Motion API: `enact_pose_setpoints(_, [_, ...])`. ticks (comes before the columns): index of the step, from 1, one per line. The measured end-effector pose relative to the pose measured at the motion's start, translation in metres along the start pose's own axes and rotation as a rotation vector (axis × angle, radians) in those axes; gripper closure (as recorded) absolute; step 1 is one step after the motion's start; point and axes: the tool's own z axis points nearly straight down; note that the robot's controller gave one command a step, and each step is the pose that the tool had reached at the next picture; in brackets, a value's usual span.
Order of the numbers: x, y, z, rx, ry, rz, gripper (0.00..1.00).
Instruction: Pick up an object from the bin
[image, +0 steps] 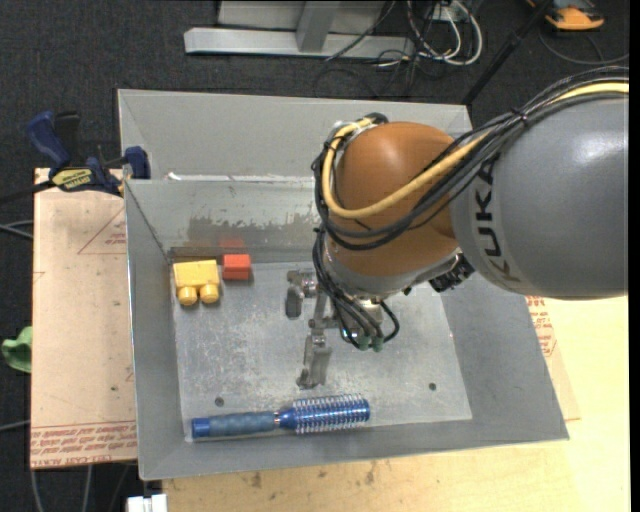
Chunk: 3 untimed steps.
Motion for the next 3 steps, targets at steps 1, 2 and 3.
enact_pose_setpoints(1, [0.019, -0.018, 0.164, -0.003, -0.030, -0.206, 0.00])
enact_pose_setpoints(2, [0.025, -0.019, 0.166, -0.001, -0.006, -0.208, 1.00])
enact_pose_setpoints(3, [0.017, -0.010, 0.037, -0.001, -0.016, -0.261, 1.00])
